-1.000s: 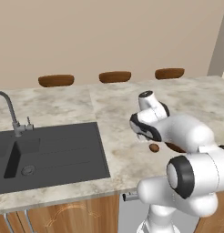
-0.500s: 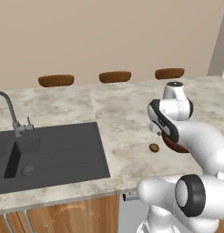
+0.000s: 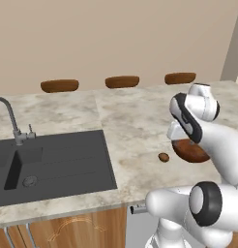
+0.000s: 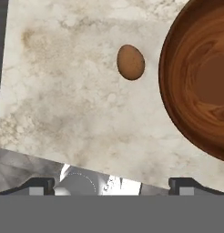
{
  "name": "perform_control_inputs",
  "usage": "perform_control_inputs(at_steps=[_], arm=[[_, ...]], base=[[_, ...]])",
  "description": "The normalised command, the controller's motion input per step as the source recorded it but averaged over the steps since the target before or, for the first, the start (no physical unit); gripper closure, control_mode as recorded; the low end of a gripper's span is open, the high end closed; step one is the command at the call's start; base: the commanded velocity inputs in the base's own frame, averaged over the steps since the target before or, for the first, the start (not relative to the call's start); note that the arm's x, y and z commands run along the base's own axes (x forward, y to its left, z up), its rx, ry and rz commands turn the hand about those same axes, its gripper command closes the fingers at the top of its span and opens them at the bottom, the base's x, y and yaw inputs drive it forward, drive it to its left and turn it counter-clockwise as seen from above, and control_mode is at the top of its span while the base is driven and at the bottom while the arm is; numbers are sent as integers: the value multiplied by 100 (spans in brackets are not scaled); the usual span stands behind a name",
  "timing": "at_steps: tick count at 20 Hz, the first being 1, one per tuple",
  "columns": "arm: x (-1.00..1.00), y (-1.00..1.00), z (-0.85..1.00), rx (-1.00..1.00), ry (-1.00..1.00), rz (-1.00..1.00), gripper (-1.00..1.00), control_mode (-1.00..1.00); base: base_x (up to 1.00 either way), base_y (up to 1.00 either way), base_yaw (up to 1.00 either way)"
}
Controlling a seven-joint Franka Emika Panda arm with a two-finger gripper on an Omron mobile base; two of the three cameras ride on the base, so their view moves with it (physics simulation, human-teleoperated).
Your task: Gather the eggs and milk located in the vicinity of the sink area and place them right next to the bowl.
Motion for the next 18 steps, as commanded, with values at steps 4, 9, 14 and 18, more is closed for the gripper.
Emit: perform_control_inputs(at_steps=[4, 9, 14, 18], arm=[[-85, 0, 0, 4, 0, 1, -100, -100], [-26, 0, 0, 0, 0, 0, -100, -100], [0, 0, 0, 0, 0, 0, -100, -100], [-1, 0, 0, 0, 0, 0, -100, 100]], base=[[0, 0, 0], [0, 0, 0], [0, 0, 0], [-24, 3, 0]])
